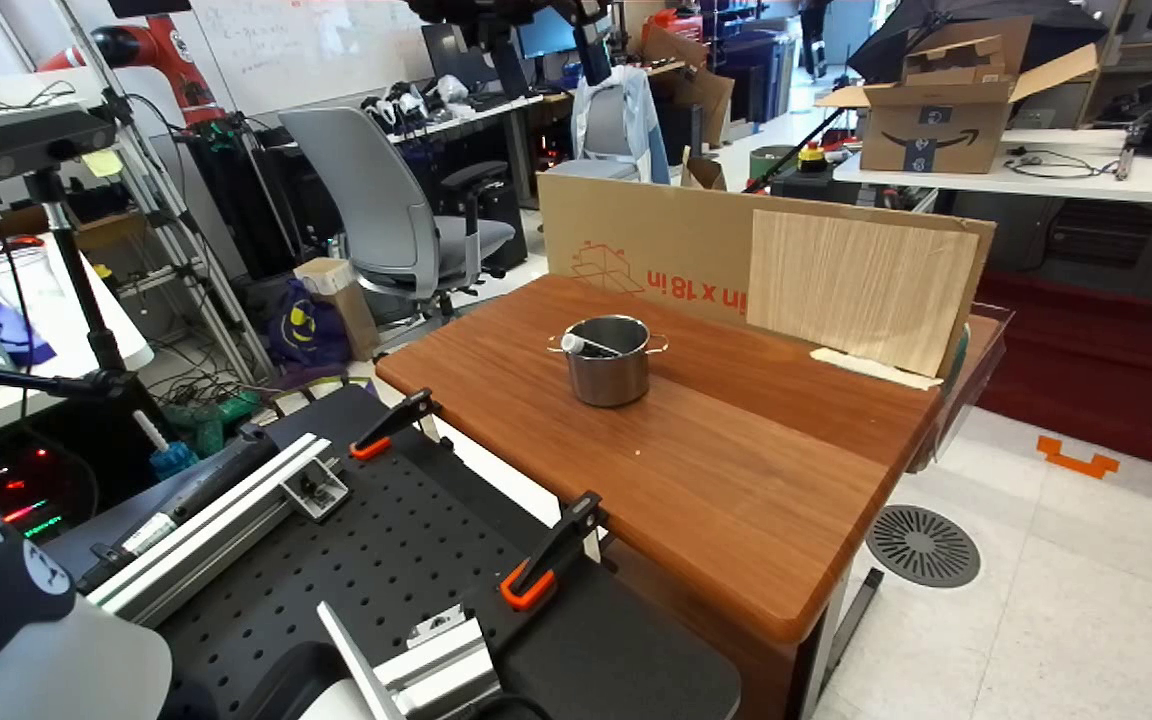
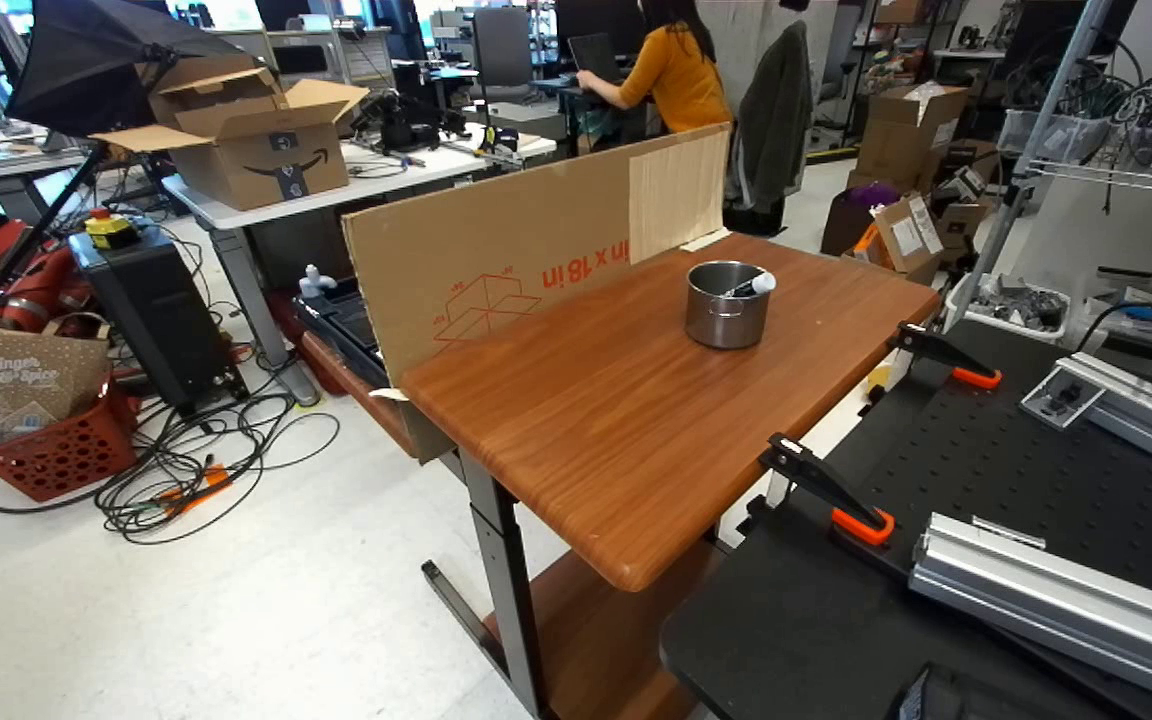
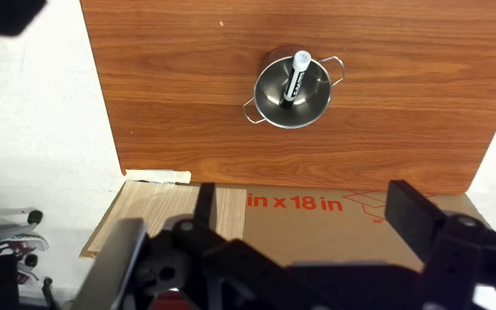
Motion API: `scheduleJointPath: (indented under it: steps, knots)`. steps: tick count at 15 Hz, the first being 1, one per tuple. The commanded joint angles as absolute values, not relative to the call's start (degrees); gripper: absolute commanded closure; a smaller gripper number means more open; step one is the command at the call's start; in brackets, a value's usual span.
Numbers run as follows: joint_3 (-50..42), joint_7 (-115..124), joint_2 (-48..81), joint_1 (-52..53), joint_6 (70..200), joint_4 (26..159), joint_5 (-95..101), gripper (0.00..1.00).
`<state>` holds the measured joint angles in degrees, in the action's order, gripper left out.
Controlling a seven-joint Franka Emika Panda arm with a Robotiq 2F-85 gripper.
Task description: Remove the marker from the silver pot.
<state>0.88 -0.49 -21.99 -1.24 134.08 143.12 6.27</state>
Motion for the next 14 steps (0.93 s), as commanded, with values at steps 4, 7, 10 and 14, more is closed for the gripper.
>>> scheduleJointPath:
  steps: [4,7,10,14]
  knots:
    - [0.73,-0.58,-21.87,-1.01,133.69,142.86,6.11,0.00]
    - [0.48,-1.63,-20.47,-0.44,132.97,142.03,5.35,0.00]
    - [0.34,-2.85,-18.36,0.07,131.81,141.72,5.02,0.00]
    - [-0.25,-6.14,-14.56,0.49,129.95,141.58,4.07,0.00]
